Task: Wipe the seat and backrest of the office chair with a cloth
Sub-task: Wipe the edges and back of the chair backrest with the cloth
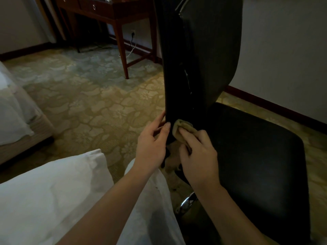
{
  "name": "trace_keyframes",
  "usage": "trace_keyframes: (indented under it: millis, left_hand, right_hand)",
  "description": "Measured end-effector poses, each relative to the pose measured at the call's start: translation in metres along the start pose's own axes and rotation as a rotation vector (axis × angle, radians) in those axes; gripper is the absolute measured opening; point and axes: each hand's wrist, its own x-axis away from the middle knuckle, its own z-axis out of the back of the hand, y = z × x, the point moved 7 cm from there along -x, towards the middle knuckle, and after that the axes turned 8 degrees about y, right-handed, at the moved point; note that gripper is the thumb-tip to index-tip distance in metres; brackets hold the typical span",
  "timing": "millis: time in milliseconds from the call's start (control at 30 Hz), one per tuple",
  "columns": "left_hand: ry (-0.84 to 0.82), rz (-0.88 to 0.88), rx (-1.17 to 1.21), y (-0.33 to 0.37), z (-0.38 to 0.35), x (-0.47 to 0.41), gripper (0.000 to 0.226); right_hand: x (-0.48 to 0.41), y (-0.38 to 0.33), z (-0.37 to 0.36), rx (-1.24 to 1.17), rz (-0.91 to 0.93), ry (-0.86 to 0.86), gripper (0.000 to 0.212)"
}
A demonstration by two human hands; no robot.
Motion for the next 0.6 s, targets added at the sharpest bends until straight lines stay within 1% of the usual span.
trace_keyframes:
  millis: [100, 233, 367, 467, 600]
  left_hand:
    - [-0.015, 0.019, 0.006, 0.003, 0.000, 0.000, 0.041]
    - [-0.019, 0.028, -0.003, 0.002, 0.002, -0.002, 0.041]
    - [-0.001, 0.028, 0.009, -0.003, 0.002, -0.002, 0.039]
    - [-0.007, 0.030, 0.018, -0.006, 0.001, -0.003, 0.038]
    - [-0.023, 0.030, 0.018, -0.008, 0.001, -0.003, 0.036]
  right_hand:
    - [0.000, 0.005, -0.024, 0.049, -0.020, -0.096, 0.041]
    - [0.009, 0.019, -0.037, 0.064, -0.042, -0.153, 0.037]
    - [0.025, 0.040, -0.043, 0.101, -0.138, -0.302, 0.031]
    - [0.035, 0.049, -0.027, 0.069, -0.112, -0.237, 0.034]
    - [0.034, 0.041, 0.001, 0.013, -0.070, -0.044, 0.037]
